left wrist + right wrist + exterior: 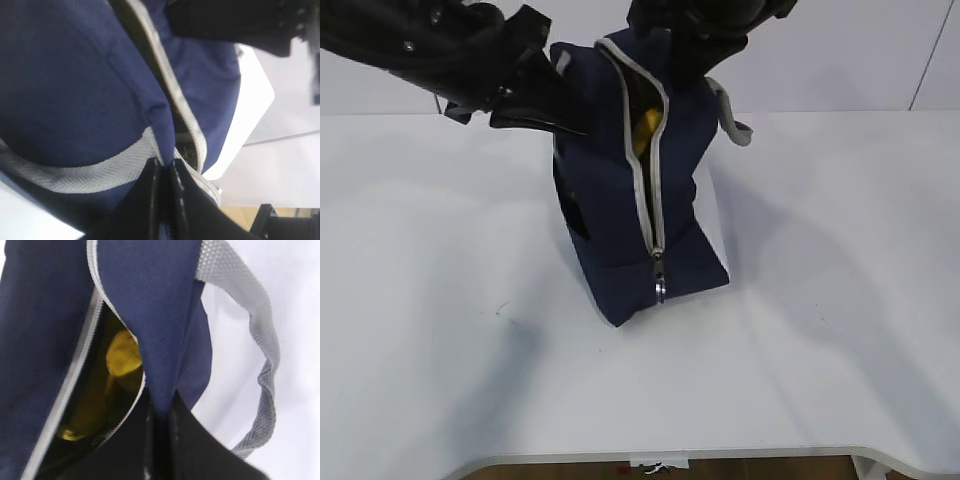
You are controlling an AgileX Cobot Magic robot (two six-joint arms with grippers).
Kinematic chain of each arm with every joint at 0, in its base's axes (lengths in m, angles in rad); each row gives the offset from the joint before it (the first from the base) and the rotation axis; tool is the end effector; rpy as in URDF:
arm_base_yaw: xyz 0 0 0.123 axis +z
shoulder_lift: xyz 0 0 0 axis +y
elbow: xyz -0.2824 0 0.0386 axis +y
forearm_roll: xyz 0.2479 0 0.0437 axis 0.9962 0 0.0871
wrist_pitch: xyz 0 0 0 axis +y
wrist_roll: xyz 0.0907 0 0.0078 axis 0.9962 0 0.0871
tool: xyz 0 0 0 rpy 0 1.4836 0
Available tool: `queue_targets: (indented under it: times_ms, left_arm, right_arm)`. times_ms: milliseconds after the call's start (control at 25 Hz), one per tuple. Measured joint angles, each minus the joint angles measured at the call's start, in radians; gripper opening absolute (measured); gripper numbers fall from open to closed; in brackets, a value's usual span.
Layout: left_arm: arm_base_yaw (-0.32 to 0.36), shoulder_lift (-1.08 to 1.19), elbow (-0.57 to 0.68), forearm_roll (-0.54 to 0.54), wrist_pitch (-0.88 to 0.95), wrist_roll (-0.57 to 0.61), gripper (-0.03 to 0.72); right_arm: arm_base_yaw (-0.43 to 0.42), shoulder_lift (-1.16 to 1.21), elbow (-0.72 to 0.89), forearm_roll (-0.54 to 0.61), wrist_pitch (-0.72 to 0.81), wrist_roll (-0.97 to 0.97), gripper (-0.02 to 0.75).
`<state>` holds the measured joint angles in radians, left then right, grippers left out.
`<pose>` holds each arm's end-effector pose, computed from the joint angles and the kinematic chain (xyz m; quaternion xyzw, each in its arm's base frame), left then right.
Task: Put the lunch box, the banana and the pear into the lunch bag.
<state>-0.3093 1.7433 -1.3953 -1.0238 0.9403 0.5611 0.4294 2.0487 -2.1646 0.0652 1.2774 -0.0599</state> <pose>0.3393 -0.1744 0.3003 0.1698 0.8661 -0.4184 0.2145 0.4055 0.1919 0.3482 -0.2332 0.9403 0.0771 0.2354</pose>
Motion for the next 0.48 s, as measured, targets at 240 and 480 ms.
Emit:
queue_targets:
  times_ms: [240,480]
  left_arm:
    - [-0.011,0.008,0.0,-0.001,-0.067,0.005,-0.003]
    - [-0.011,0.008,0.0,0.003,-0.089,0.023,0.068]
  right_arm:
    - [0.0,0.0,0.033,-0.025,-0.002,0.014,0.0]
    - [0.0,0.006,0.035,-0.025,-0.006,0.073,0.228]
